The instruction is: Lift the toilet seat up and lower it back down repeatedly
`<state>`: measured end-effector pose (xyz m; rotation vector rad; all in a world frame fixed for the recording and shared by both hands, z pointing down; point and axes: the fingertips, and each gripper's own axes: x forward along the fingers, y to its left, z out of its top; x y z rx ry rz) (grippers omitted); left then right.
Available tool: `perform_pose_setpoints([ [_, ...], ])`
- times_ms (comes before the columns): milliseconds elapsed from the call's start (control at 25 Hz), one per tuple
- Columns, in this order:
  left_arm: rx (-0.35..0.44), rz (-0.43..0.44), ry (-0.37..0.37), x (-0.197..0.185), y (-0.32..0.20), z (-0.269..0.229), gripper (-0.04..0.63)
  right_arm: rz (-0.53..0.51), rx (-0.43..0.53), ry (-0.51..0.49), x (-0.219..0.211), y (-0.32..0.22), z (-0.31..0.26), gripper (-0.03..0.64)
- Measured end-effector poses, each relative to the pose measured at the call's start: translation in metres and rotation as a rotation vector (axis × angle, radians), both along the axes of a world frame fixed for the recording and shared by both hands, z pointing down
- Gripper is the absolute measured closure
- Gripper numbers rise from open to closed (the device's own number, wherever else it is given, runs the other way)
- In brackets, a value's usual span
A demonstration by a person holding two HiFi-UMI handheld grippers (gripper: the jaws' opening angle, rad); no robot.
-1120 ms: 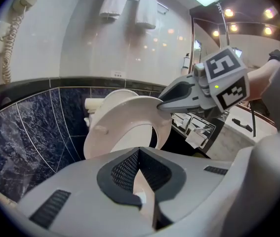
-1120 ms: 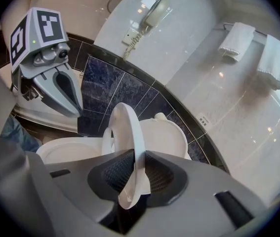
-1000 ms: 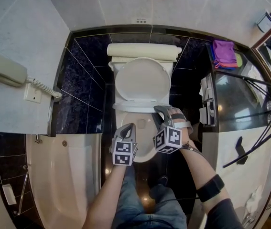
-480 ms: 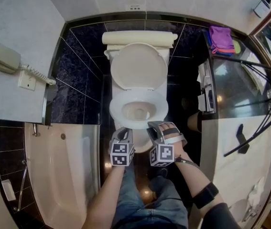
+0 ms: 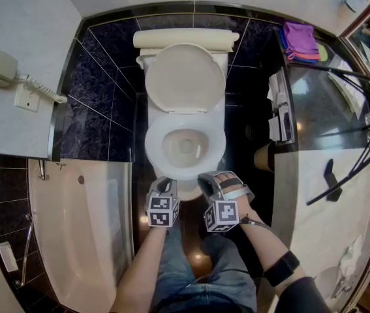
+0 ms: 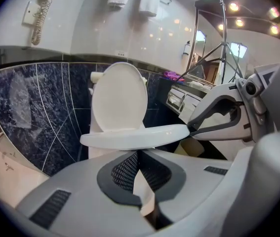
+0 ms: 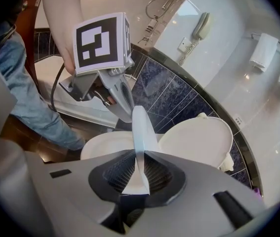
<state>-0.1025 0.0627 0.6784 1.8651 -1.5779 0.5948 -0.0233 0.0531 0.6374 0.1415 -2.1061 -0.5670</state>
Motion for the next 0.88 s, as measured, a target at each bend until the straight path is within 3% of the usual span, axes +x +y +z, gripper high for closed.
perform_pose_setpoints([
  [80,-0.016,-0.005,0.008,0.002,0.008,0.011,0.598,0.009,-0.01,-0.01,0.007,0.009,0.005,0.597],
  [280,-0.073,-0.002,0.0,0.008,0.038,0.048,0.598,0.123,-0.062,-0.037,0.03,0.009,0.031,0.597],
  [640,-0.182,0.073,0.004,0.03,0.09,0.131,0.599,0.487,-0.223,-0.173,0.062,-0.02,0.1,0.597],
  [880,-0.256,0.11,-0.004,0.037,0.117,0.207,0.6,0.603,-0.31,-0.22,0.069,-0.022,0.151,0.597],
])
